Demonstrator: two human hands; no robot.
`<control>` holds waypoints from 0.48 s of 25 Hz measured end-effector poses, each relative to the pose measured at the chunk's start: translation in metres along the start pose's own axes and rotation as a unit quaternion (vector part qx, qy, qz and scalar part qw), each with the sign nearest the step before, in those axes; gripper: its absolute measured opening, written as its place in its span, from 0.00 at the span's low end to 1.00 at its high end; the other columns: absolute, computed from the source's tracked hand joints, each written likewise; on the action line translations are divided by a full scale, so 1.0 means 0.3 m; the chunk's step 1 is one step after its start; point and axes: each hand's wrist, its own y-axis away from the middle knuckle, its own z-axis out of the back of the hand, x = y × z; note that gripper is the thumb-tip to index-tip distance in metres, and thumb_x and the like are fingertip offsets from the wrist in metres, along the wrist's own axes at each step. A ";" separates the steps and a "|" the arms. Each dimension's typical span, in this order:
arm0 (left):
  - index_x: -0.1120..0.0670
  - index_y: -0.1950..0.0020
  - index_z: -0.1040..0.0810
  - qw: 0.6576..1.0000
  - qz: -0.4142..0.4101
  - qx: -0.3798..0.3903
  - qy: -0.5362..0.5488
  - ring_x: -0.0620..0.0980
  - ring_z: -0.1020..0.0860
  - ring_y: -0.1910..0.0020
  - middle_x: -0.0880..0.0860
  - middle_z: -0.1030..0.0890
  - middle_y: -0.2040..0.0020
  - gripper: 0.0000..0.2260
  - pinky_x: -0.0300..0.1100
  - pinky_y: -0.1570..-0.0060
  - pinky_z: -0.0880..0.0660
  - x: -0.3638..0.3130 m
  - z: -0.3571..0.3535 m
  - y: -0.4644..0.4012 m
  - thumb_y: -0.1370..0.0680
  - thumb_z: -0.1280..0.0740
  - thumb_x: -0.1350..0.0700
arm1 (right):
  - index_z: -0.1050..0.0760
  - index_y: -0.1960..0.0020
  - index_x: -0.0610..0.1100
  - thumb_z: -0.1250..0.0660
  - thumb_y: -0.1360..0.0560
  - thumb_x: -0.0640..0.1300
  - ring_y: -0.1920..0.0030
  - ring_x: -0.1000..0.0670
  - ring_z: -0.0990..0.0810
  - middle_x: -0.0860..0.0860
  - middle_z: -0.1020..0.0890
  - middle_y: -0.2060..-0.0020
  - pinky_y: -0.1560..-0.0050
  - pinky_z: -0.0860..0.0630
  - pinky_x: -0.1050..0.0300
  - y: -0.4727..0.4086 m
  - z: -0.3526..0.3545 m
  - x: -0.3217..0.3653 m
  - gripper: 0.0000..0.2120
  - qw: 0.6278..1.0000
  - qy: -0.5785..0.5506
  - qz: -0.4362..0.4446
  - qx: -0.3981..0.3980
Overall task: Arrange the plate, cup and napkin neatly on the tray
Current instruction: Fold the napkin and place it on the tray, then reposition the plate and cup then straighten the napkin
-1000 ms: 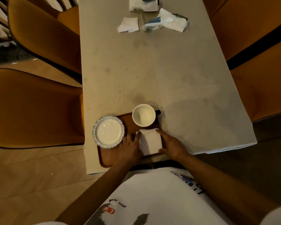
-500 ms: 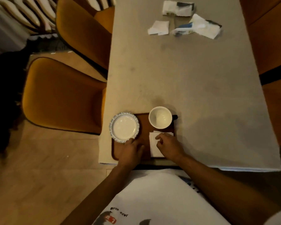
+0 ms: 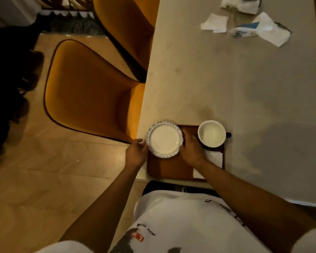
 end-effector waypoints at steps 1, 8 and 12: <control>0.58 0.35 0.24 1.000 0.007 0.009 0.023 0.57 0.19 0.46 0.58 0.17 0.43 0.18 0.46 0.49 0.24 -0.008 0.006 -0.032 0.22 0.30 0.53 | 0.38 0.25 0.49 0.36 0.24 0.40 0.35 0.40 0.25 0.41 0.26 0.34 0.36 0.26 0.46 -0.016 -0.010 0.011 0.29 1.000 -0.007 -0.005 0.000; 0.58 0.41 0.21 0.997 -0.028 0.062 0.030 0.57 0.17 0.49 0.59 0.15 0.47 0.12 0.53 0.48 0.19 -0.006 -0.009 -0.133 0.24 0.30 0.62 | 0.32 0.29 0.53 0.36 0.22 0.43 0.37 0.44 0.23 0.45 0.22 0.35 0.38 0.24 0.45 -0.039 -0.035 0.016 0.22 0.998 -0.050 -0.029 -0.041; 0.58 0.41 0.21 0.996 -0.033 0.077 0.033 0.56 0.17 0.50 0.59 0.16 0.48 0.12 0.53 0.49 0.19 0.006 -0.003 -0.133 0.23 0.30 0.61 | 0.31 0.29 0.51 0.35 0.22 0.42 0.41 0.45 0.21 0.47 0.19 0.38 0.42 0.23 0.51 -0.035 -0.026 0.013 0.22 0.996 -0.071 -0.042 -0.034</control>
